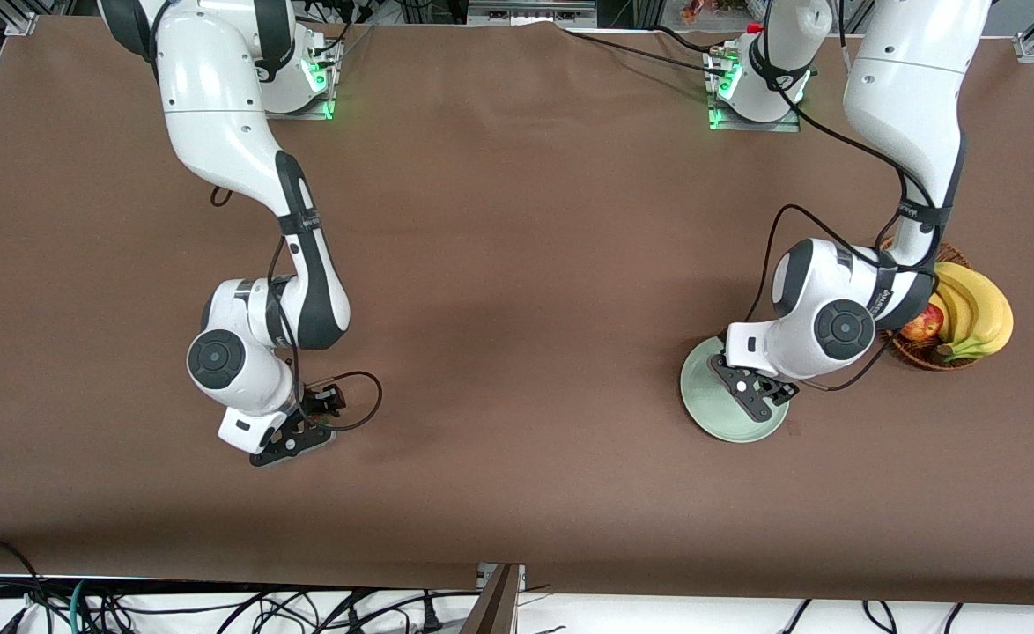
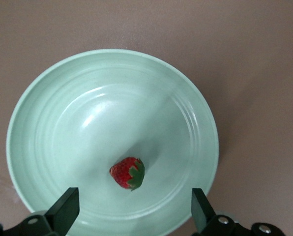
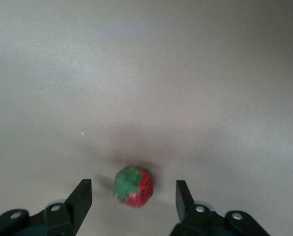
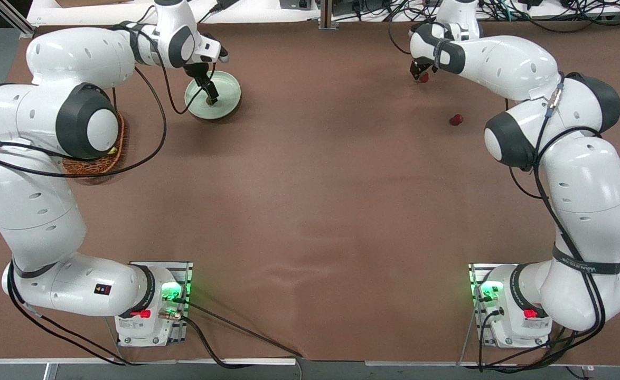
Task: Collect all strawberries into plate
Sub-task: 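Open the left gripper to drop the strawberry onto the plate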
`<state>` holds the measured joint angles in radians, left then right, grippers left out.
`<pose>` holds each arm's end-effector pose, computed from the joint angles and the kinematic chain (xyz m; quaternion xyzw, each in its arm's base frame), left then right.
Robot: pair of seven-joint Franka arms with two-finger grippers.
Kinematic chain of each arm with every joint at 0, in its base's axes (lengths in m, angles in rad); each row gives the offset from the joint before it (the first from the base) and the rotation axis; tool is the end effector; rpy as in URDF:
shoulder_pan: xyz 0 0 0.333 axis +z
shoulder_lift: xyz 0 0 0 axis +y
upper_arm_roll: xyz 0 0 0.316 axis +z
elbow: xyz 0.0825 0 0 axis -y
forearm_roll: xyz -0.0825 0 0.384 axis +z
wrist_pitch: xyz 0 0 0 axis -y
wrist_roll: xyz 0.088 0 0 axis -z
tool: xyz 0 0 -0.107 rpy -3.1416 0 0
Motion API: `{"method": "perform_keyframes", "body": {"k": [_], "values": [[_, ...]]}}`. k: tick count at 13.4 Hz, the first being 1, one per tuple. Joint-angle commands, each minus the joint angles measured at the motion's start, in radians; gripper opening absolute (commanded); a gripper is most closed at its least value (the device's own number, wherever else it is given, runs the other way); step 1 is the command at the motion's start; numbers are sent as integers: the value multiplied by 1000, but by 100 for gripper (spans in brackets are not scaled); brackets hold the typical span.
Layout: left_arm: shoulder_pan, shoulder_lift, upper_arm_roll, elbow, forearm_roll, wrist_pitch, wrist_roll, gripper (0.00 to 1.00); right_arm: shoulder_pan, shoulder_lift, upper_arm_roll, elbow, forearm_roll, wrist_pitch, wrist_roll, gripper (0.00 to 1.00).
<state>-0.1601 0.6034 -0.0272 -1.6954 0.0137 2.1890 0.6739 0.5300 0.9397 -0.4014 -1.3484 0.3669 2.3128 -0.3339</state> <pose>0.6533 -0.1216 0.2366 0.9064 -0.4189 -0.0525 0.0156 0.7262 0.1718 0.1936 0.9793 0.1950 0.0498 0.0217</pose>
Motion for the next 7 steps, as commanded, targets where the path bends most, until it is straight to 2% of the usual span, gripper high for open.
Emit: {"method": "perform_keyframes", "body": {"k": [1, 3, 5, 6, 7], "values": [[1, -65, -5, -7, 8, -107, -118, 100, -5, 16, 6, 5, -13, 26, -7, 59], [-4, -91, -10, -6, 6, -168, -232, 100, -5, 21, 7, 18, -9, 27, -1, 33], [4, -96, -28, -4, -39, -234, -328, 100, -4, 18, 13, 20, -5, 14, 6, 13], [2, -99, -26, -6, -78, -251, -358, 100, -4, 13, 21, 20, 7, 10, 7, 6], [2, -102, -26, -4, -92, -265, -381, 100, 2, 4, 30, 21, 36, -27, 27, 5]]}}
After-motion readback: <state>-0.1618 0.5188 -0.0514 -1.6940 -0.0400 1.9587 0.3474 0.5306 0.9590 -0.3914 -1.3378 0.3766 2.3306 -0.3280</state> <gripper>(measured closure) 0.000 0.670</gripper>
